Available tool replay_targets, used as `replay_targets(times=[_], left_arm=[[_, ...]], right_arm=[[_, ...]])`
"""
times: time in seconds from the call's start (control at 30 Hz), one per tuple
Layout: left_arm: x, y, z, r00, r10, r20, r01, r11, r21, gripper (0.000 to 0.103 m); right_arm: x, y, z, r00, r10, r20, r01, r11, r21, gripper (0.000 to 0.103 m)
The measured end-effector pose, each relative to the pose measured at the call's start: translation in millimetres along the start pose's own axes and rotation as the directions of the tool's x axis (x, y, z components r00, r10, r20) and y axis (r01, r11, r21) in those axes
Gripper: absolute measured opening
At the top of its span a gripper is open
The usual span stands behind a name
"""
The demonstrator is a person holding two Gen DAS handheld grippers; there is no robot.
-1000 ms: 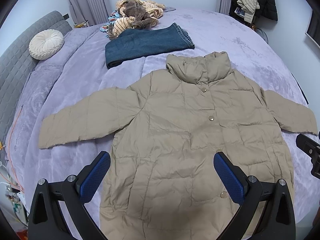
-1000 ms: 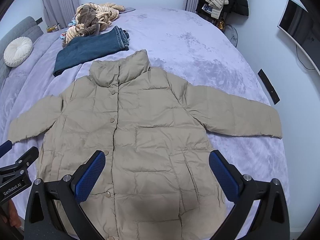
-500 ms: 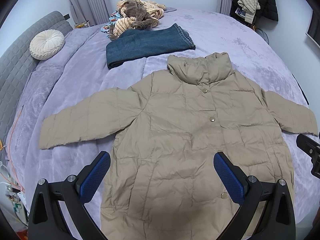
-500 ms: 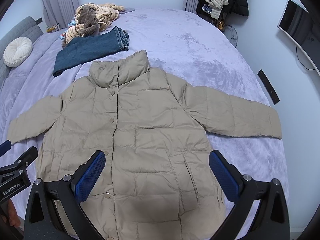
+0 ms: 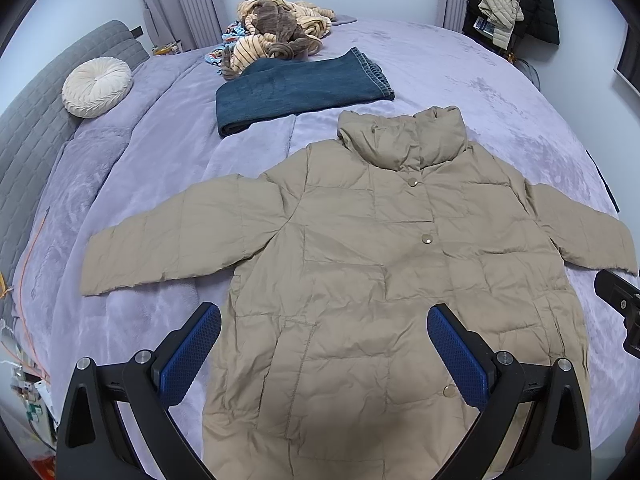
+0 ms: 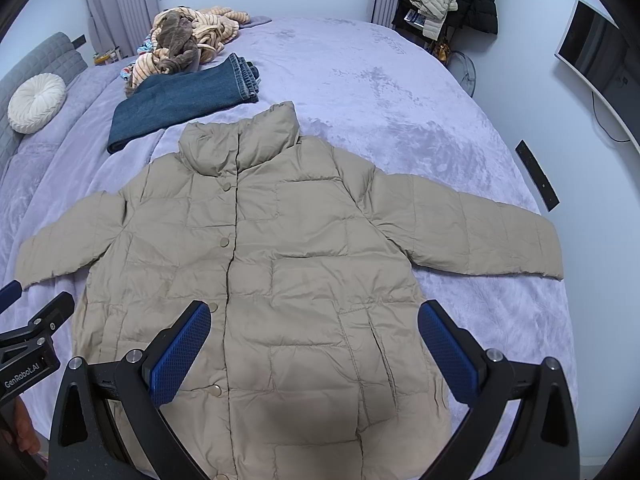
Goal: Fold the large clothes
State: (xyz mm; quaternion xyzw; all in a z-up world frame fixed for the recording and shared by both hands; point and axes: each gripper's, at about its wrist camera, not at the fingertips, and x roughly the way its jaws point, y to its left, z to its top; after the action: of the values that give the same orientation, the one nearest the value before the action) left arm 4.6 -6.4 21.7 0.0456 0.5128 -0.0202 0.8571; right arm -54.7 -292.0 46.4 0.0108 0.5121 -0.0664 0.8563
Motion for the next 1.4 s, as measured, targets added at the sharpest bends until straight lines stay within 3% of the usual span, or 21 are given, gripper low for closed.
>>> replay_targets(times=[1.4], left_arm=[[-2.2, 4.2, -3.4, 1.000, 0.005, 0.005, -0.005, 1.000, -0.003, 0.103]], right_arm=[[-1.2, 0.7, -0.6, 1.000, 0.002, 0.005, -0.002, 1.000, 0.001, 0.103]])
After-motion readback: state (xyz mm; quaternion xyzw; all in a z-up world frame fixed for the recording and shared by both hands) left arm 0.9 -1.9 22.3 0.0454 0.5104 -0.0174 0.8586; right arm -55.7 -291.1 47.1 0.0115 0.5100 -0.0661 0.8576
